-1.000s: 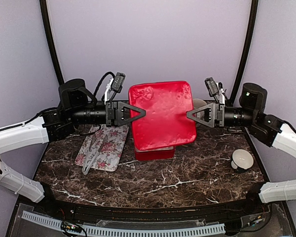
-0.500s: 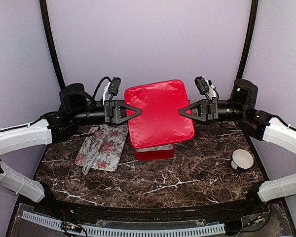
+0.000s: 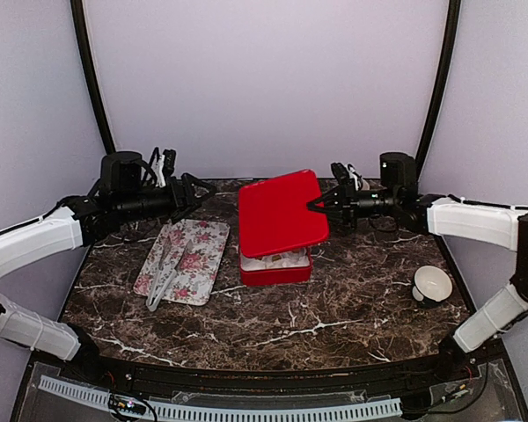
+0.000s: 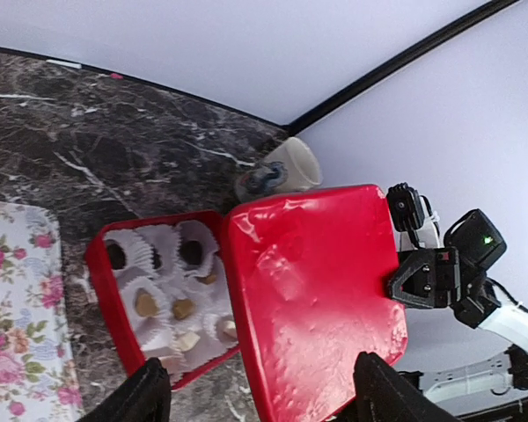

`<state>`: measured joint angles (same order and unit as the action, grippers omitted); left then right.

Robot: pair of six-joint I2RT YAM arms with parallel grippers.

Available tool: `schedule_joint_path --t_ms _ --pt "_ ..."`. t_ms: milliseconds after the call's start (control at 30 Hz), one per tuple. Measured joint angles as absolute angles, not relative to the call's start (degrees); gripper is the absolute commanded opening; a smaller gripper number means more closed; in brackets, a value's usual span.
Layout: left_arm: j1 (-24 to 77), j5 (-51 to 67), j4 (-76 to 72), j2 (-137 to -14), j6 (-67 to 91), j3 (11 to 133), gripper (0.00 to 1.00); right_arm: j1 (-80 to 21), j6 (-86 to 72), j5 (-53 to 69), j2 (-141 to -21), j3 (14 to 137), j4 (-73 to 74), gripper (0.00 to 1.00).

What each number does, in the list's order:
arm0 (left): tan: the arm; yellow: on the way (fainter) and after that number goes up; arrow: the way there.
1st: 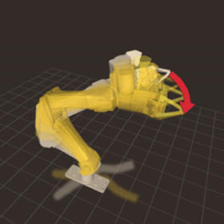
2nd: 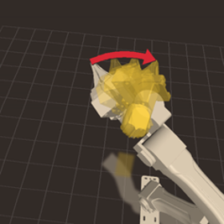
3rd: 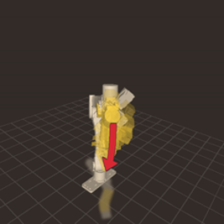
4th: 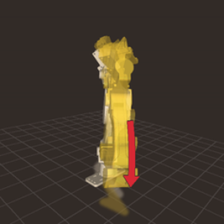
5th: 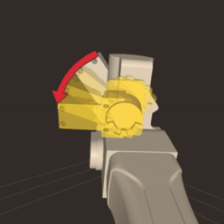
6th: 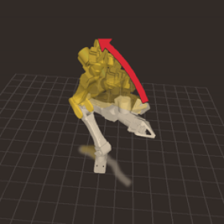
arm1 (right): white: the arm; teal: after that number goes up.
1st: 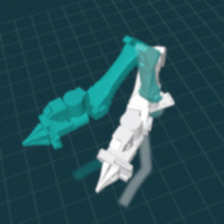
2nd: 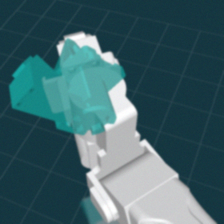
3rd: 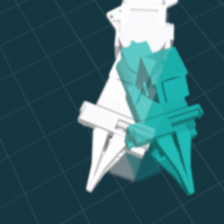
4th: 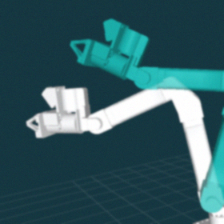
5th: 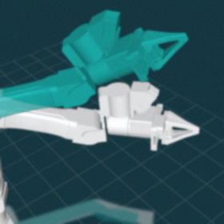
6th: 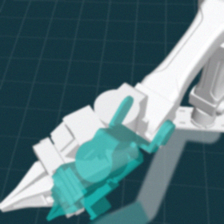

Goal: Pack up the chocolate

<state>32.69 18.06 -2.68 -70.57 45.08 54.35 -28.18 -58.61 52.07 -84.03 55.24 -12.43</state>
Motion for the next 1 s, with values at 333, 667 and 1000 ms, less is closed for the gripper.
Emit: schedule_joint_path --t_ms 333,667,1000 --pt "31.7 15.3 3.7 -88.8 39.1 62.4 0.66 -28.2 -59.6 53.0 -102.8 65.4 -12.9 0.0" --pt "31.6 15.1 6.2 -97.3 38.1 67.3 0.65 -28.1 -60.6 54.5 -109.6 68.8 -14.6 0.0" --pt "31.3 17.1 7.0 -102.2 37.6 68.2 0.59 -26.8 -60.2 55.5 -111.7 68.8 -14.5 0.0"
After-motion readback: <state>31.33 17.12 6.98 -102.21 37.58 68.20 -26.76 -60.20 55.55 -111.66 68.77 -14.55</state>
